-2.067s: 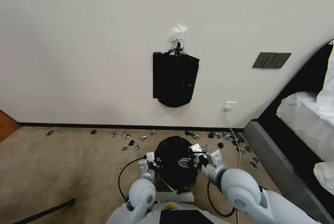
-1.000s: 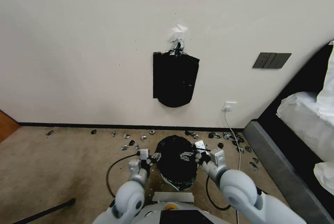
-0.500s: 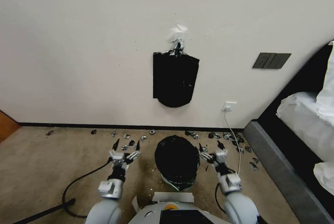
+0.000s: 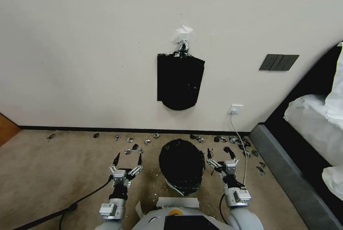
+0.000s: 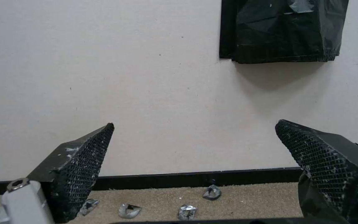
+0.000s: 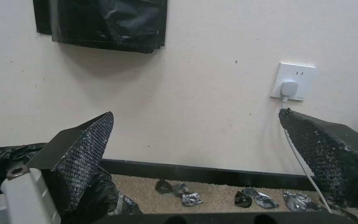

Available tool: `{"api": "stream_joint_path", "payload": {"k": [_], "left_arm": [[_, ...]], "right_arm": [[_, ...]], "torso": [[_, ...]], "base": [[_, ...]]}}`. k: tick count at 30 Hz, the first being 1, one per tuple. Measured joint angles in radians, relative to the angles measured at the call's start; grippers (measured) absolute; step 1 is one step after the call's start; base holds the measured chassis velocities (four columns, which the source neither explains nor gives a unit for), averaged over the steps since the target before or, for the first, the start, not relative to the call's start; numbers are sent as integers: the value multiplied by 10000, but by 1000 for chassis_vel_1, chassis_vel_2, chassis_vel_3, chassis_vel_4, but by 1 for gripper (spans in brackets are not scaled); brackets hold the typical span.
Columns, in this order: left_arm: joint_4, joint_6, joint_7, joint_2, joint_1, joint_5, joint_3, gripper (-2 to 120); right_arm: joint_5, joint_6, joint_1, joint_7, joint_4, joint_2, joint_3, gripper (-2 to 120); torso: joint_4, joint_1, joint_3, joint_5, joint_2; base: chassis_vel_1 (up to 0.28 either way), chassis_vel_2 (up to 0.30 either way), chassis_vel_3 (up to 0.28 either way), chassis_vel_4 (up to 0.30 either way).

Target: Place a trash bag onto the trash bin.

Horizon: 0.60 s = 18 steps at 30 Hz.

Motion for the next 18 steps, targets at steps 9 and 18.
{"api": "stream_joint_path", "payload": {"k": [9, 18], "left_arm": [[1, 38, -19, 8, -18, -22, 11, 100], [4, 57, -29, 14, -25, -39, 17, 100]], "right_arm": [[34, -43, 17, 14, 7, -26, -17, 100], [53, -63, 24, 21, 16, -36, -26, 100]], "torso": [[0, 0, 1, 0, 0], [0, 0, 1, 0, -1]], "base": [[0, 0, 0, 0], [0, 0, 0, 0]]}}
